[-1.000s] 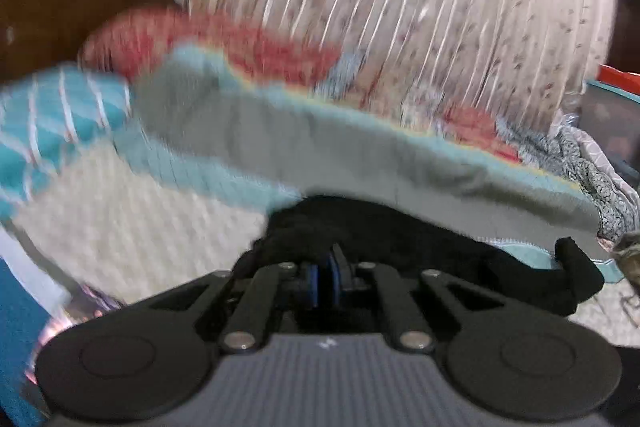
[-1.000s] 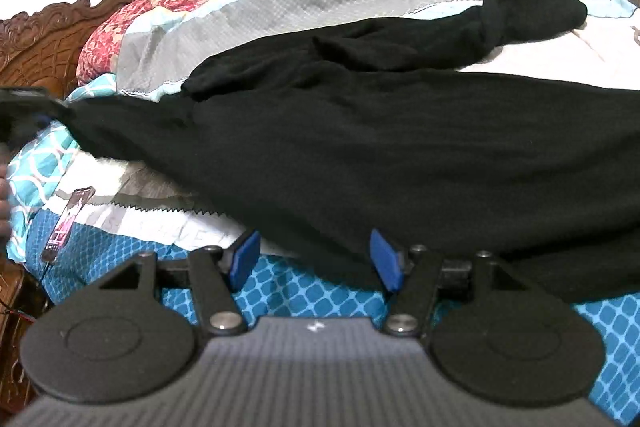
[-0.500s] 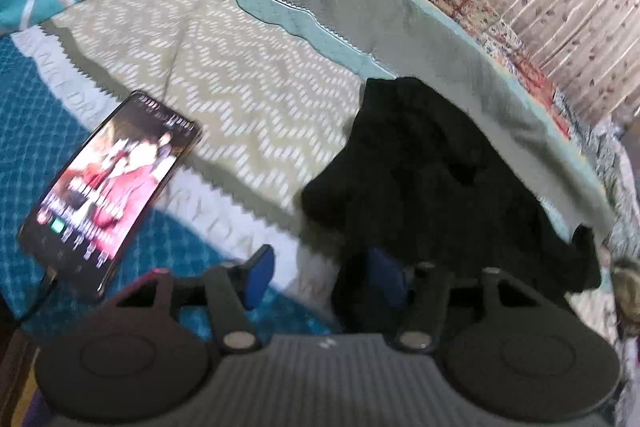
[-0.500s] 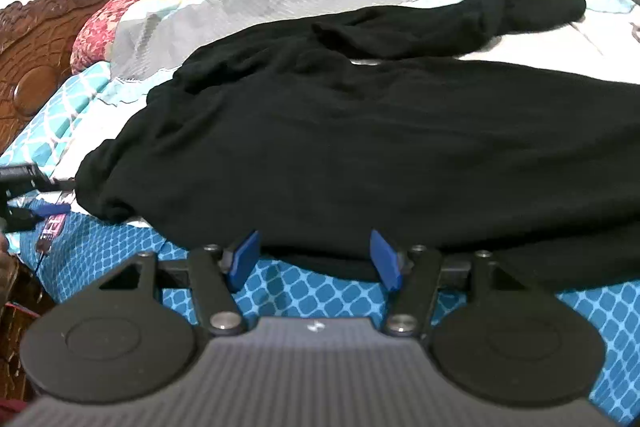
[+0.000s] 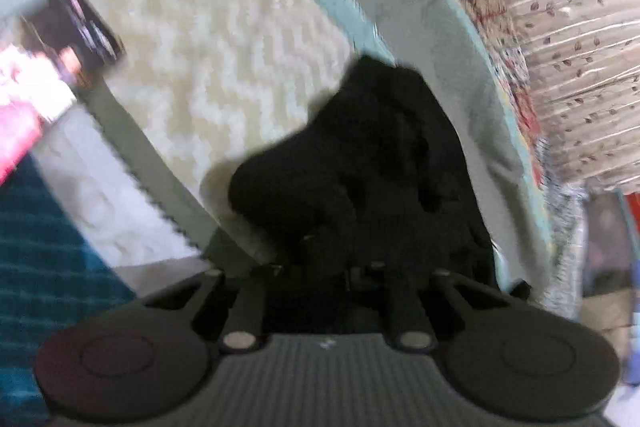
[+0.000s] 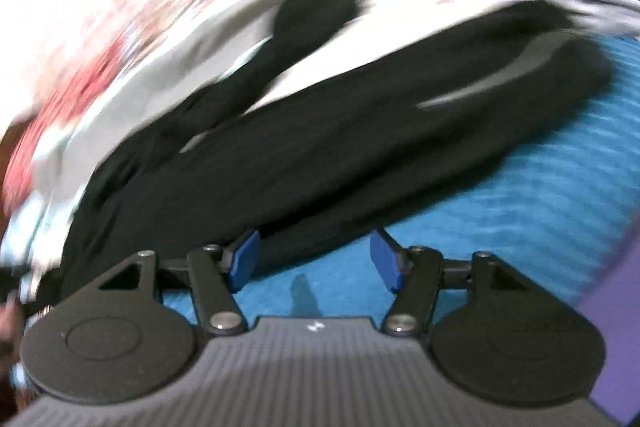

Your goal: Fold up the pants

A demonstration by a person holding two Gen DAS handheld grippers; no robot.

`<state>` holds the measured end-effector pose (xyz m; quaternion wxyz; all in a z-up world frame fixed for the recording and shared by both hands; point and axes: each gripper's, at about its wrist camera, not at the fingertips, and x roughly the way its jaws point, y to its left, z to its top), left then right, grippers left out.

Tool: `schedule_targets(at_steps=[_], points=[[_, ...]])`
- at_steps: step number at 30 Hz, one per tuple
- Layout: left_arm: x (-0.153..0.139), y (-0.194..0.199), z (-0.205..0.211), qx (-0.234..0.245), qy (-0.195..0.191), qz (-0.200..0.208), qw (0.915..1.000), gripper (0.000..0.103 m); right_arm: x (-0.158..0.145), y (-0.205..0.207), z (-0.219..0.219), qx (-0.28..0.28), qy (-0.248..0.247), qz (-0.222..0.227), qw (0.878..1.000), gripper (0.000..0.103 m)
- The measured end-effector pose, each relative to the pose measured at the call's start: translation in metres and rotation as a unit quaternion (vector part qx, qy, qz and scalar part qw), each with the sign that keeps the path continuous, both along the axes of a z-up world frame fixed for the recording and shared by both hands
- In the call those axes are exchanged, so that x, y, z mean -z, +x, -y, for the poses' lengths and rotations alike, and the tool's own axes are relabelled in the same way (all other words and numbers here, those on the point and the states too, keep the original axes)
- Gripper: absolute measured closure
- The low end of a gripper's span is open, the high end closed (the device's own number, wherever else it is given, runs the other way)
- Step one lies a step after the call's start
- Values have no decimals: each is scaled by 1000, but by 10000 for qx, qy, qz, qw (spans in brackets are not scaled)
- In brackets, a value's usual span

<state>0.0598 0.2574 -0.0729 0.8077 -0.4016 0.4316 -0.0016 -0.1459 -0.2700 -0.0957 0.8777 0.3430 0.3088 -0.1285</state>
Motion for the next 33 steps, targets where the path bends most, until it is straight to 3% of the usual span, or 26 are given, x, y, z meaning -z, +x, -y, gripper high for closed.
schedule_targets(at_steps=[2, 3, 6, 12, 13, 14, 17, 19, 21, 23, 24, 26, 30, 33], points=[[-23, -13, 2, -70, 675, 254, 9974, 92, 2, -18, 34, 653, 159, 163, 9976, 39], [-32, -22, 0, -119, 796, 360, 9961, 92, 4, -23, 48, 929, 195, 199, 9953, 39], [-46, -42, -14, -345, 820, 387, 9953, 92, 11, -28, 79, 1433, 262, 253, 9890, 38], [-33, -46, -13, -296, 891, -69, 9956, 92, 29, -9, 119, 1842, 158, 313, 9823, 41], [-33, -47, -10, -298, 951, -124, 9949, 92, 31, -5, 124, 1898, 181, 303, 9812, 52], [-34, -47, -9, -302, 992, -162, 9945, 92, 30, -3, 126, 1944, 127, 200, 9806, 89], [-47, -59, -14, -407, 1057, -156, 9934, 93, 10, -9, 130, 2041, -245, 144, 9785, 92], [-55, -67, -19, -400, 1145, -145, 9925, 92, -1, -18, 134, 2106, -556, 131, 9759, 92], [-53, -74, -19, -296, 1208, -266, 9919, 91, 3, -14, 137, 2063, -769, -255, 9751, 91], [-45, -79, -9, 20, 1556, -492, 9866, 79, 16, -7, 136, 1901, -902, -780, 9745, 82], [-44, -82, -6, 86, 1732, -602, 9830, 71, 17, -8, 133, 1938, -1008, -812, 9725, 78], [-49, -94, -9, -12, 2028, -655, 9770, 62, 11, -20, 129, 2280, -1248, -809, 9622, 44], [-73, -107, -33, -674, 2225, -486, 9714, 61, -6, -33, 123, 2769, -1651, -662, 9443, 47], [-89, -85, -28, -645, 2118, -12, 9752, 61, -33, -5, 111, 2253, -1974, -299, 9536, 48]])
